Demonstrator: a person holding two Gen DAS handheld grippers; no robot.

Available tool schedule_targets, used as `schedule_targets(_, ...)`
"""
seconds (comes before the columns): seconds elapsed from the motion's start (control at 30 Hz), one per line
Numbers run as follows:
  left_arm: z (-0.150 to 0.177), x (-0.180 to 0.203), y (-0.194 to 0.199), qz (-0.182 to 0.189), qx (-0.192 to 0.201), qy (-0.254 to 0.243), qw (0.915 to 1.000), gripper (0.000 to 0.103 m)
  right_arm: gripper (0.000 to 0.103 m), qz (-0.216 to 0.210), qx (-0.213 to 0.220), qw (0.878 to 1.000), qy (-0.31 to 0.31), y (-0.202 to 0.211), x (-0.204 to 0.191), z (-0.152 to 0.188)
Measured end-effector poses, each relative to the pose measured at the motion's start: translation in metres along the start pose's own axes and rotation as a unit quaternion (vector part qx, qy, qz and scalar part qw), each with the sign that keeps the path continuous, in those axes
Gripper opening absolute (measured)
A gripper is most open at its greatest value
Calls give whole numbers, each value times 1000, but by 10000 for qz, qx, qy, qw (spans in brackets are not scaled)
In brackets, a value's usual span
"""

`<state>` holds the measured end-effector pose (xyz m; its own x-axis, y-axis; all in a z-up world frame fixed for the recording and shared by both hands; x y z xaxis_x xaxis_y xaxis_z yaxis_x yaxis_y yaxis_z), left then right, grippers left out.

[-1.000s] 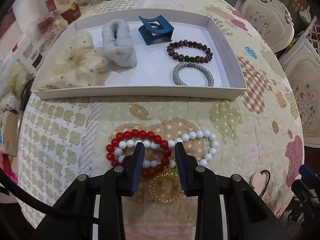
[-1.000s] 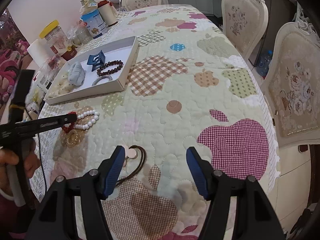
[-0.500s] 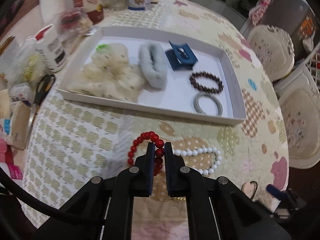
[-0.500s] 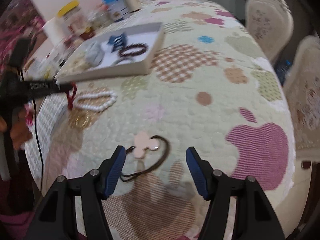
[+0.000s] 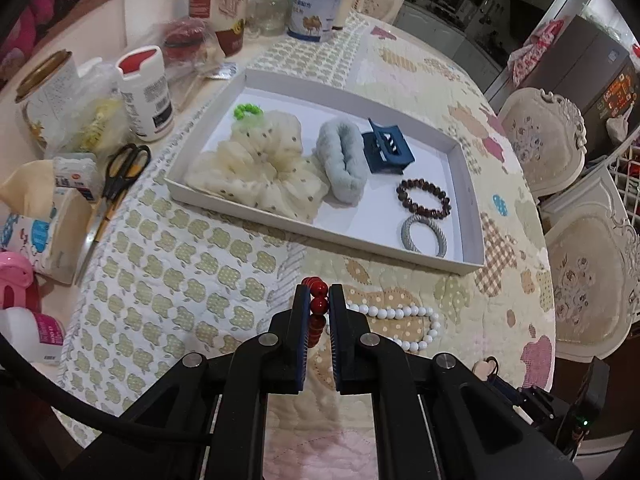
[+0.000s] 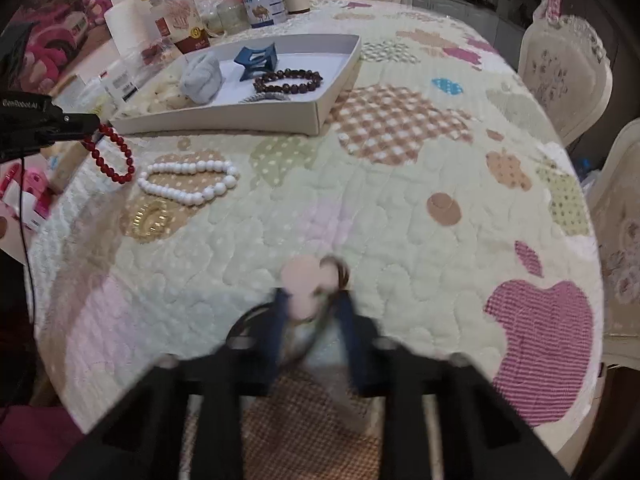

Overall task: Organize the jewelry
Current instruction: 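Grasp the red bead bracelet with the left tool while the right tool grasps the brown flower-charm hair tie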

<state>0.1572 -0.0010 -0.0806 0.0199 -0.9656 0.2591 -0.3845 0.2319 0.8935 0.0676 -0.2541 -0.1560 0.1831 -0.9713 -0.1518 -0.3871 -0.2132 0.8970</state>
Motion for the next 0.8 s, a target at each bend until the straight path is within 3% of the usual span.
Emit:
schedule_targets(0.13,-3,-3,6,19,66,65,10000,8,14,21,-10,10000,63,4,-1,1)
schedule_targets(0.2,-4,-4,8,28,83,85,9999,8,2,-28,26,10000,29,8,-1,0)
schedule_targets(0.43,-7,-6,17,27,187,90,9998,8,2,-189,109,9997,-68,20,2,-4)
schedule_targets(0.5,-7,-7,18,18,195,93,9998,8,7,-169,103,9998,-28,20,1,-5)
schedule_targets(0.57,-7,-8,18,19,190,109,9998,8,41,-164,62,9998,24,18,-3,-6)
schedule_targets(0.6,-7,-8,18,22,187,112,9998,8,47,-157,48,9999,33,17,-4,-5)
schedule_targets(0.8,-6,-11,18,8,194,127,9997,8,48,62,-87,9999,7,-2,-7,-6)
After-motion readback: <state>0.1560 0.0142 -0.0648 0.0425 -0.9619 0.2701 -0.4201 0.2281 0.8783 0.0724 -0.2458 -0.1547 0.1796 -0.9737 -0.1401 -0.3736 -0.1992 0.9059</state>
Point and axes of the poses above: each gripper's, at about its wrist camera, not at the fingertips, and y roughly against the way its jaws point, x to its right, z to its underside, the point moved 7 cm from there along -y, roughly the way its jaws point, and after that the axes turned 3 degrees about -x, right-handed, at the moved point
